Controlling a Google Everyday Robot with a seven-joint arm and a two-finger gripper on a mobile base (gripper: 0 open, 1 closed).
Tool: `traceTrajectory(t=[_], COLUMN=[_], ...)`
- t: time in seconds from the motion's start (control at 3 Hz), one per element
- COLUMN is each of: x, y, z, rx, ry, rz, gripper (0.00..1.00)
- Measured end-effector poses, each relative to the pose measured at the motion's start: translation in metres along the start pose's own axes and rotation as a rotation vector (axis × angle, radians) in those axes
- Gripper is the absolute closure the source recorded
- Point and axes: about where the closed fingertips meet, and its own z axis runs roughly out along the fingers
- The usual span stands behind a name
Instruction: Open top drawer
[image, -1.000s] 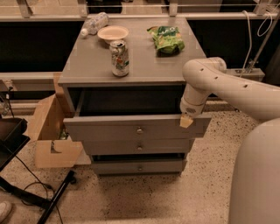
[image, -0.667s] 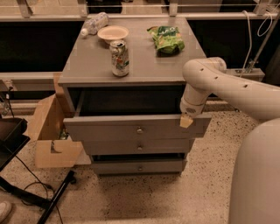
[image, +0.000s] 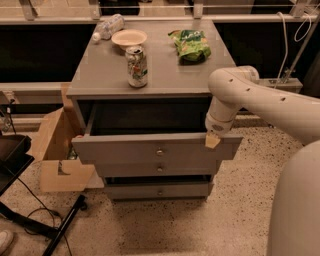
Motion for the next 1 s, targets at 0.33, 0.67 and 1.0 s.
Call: traceTrajectory(t=[0.33, 0.67, 1.0], x=[0.001, 0.001, 0.004], y=[0.018, 0.017, 0.042], z=[-0.006, -0.006, -0.013], rx=[-0.011, -0.011, -0.026], ry=[-0.006, -0.006, -0.019], rz=[0.015, 0.015, 0.029], gripper=[1.0, 1.0, 1.0])
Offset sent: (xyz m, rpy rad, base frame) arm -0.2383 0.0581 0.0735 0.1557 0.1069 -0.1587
